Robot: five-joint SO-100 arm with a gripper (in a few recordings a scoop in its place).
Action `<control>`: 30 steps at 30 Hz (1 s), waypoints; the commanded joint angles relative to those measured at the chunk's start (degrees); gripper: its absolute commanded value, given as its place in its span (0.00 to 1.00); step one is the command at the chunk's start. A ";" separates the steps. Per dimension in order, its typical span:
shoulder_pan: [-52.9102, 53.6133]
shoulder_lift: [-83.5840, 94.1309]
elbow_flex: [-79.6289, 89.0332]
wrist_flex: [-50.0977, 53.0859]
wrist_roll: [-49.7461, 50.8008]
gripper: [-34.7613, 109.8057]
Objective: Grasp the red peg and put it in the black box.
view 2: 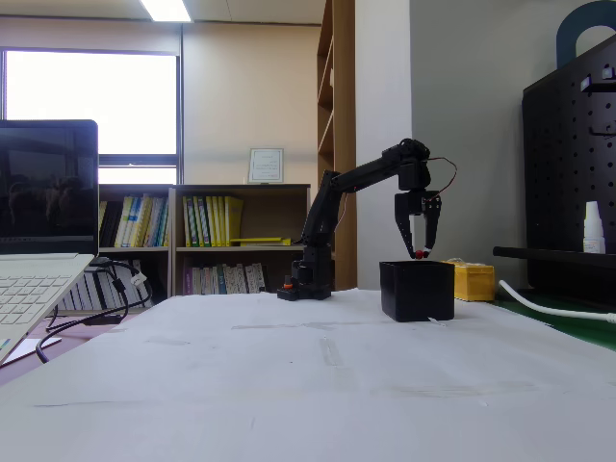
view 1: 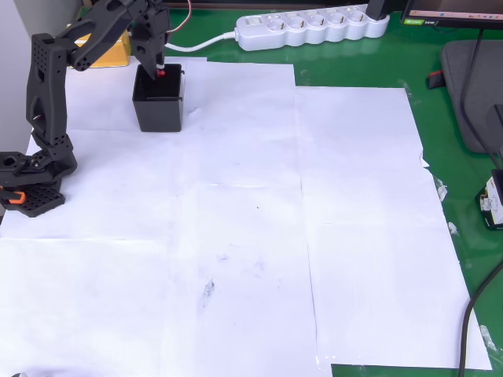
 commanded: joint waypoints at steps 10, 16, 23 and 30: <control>2.55 -1.41 -0.09 3.43 -0.79 0.51; 3.08 -1.14 -0.26 3.16 -1.23 0.54; 2.81 -1.23 0.26 3.08 -0.62 0.53; 3.43 -4.31 5.19 5.10 -0.70 0.26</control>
